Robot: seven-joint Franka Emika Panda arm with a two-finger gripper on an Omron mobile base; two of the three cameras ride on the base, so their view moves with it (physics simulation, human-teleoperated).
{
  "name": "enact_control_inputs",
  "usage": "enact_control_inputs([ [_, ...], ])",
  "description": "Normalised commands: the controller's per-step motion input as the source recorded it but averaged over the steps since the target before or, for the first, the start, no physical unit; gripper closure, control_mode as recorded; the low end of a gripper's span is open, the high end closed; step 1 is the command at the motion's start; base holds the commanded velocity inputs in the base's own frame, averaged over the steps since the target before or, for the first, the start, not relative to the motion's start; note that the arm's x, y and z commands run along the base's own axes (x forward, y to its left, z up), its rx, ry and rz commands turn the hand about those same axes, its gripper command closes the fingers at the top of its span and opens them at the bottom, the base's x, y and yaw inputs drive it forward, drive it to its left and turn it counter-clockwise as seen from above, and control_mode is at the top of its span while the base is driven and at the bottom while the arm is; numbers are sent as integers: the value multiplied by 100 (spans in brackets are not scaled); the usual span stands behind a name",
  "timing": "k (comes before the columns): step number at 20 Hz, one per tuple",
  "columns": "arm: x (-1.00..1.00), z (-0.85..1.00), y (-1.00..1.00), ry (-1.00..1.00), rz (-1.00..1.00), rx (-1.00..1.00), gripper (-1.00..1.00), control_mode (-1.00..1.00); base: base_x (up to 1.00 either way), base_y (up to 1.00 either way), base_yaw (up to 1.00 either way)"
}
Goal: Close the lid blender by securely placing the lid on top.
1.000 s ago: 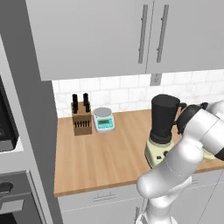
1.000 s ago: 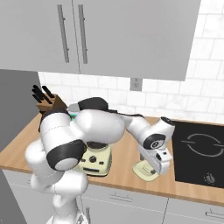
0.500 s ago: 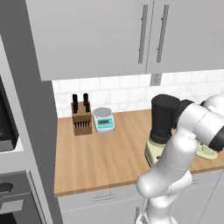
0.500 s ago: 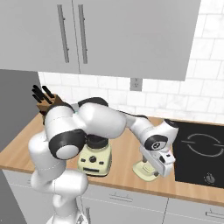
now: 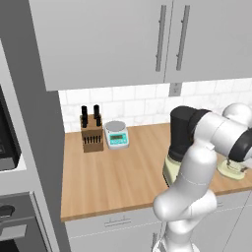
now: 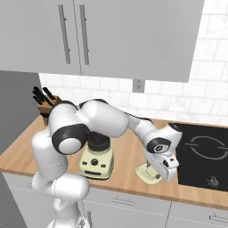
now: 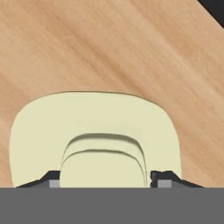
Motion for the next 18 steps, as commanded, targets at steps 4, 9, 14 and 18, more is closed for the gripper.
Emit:
enact_control_inputs([
  [4,0,2,0,0,0,0,100,-100,0,0,0],
  [9,-3,35,-1,-3,0,0,100,-100,0,0,0],
  [14,-49,55,-37,-1,-1,0,100,-100,0,0,0],
  [18,-52,90,-31,-4,-7,0,100,-100,0,0,0],
])
